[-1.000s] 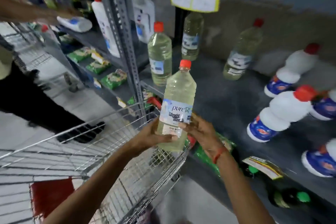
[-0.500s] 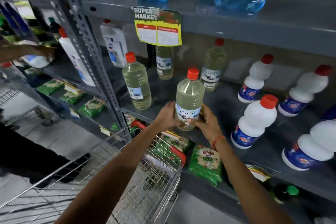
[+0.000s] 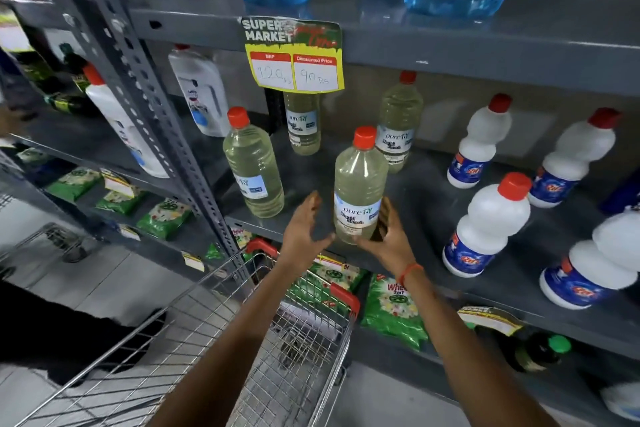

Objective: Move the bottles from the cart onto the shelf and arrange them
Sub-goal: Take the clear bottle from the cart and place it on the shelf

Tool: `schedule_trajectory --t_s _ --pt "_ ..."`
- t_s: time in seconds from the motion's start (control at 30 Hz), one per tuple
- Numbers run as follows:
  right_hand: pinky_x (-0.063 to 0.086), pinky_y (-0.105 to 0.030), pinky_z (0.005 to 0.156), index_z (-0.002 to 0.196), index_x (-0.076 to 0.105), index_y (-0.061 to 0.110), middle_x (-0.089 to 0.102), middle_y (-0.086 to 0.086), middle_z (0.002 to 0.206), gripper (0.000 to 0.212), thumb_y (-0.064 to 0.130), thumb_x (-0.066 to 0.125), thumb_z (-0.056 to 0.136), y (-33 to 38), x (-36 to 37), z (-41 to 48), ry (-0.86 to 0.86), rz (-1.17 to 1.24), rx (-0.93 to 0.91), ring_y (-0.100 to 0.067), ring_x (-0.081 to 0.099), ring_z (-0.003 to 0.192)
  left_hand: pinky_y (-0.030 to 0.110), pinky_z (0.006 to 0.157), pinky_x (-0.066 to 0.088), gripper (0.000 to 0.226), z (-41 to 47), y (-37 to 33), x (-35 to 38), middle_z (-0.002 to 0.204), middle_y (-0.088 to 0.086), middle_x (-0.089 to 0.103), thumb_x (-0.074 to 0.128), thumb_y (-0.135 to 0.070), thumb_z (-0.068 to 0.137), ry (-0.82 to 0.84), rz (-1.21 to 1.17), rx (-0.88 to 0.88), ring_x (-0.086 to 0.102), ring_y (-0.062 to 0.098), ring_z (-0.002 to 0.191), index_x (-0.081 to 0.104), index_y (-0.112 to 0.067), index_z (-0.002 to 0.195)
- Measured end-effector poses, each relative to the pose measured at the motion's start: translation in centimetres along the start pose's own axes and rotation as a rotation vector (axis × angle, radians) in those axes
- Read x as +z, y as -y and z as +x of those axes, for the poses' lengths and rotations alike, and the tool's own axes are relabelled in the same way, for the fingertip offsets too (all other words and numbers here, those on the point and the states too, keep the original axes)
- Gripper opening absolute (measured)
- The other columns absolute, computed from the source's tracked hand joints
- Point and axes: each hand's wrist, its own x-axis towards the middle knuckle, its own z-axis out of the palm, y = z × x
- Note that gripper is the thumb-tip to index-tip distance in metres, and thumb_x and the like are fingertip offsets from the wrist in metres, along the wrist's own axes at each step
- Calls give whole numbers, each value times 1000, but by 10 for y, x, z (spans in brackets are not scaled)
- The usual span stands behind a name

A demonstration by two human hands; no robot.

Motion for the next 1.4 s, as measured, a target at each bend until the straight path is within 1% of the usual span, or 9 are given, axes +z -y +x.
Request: schedule_trajectory --t_s 0.03,0.1,0.2,0.3,0.5,0.7,0.87,1.0,1.4 --pt "45 -17 95 144 26 16 54 5 130 104 5 85 60 -1 8 -1 -44 -11 7 -4 54 116 21 104 42 81 -6 4 -5 137 6 51 78 -9 74 -156 -7 1 50 22 125 35 -16 142" --pt "47 -5 81 128 41 24 64 9 111 92 13 90 52 -4 23 -2 -159 -44 -16 4 63 98 40 101 47 72 -11 12 -14 127 8 50 77 -13 74 -474 3 -38 51 25 117 41 -20 136" --pt "51 -18 83 121 47 14 65 -7 113 86 18 92 47 -2 40 0 -320 -100 -50 -16 64 103 49 105 40 98 -1 23 -29 137 21 32 83 -18 67 -686 80 -179 38 35 125 25 -13 145" --pt "49 -29 87 118 51 12 63 -10 115 81 20 90 48 -4 45 0 -402 -170 -68 -23 60 107 49 110 33 118 16 39 -43 151 23 22 86 -25 64 -581 101 -276 29 38 138 8 -8 150" --pt "52 -31 84 111 53 12 65 -8 106 75 22 90 47 -9 39 -1 -491 -171 -52 -23 62 101 28 84 39 82 36 62 -64 128 6 60 87 -29 61 -476 16 -212 57 23 110 44 -17 129" --pt "53 -32 84 111 51 15 67 -9 108 75 22 90 48 -8 40 -1 -492 -145 -37 -20 64 100 42 89 48 85 38 67 -69 127 7 62 87 -38 58 -472 94 -210 60 30 111 43 -15 128" --pt "51 -21 76 108 48 20 67 -5 106 73 23 88 47 -7 42 -4 -498 -95 0 -18 66 97 41 88 49 83 38 70 -71 122 9 64 88 -39 56 -463 104 -225 61 30 108 46 -13 123" --pt "51 -28 82 115 49 19 67 -2 109 78 28 88 47 -7 40 -9 -516 -135 21 -17 65 99 39 87 48 84 38 70 -72 122 9 65 88 -40 56 -460 122 -219 62 30 108 47 -12 123" --pt "49 -25 82 118 48 15 69 -4 111 79 27 89 51 -7 36 -14 -512 -183 19 -20 65 100 38 85 48 84 39 73 -75 123 8 65 86 -44 57 -421 141 -201 62 30 109 48 -15 126"
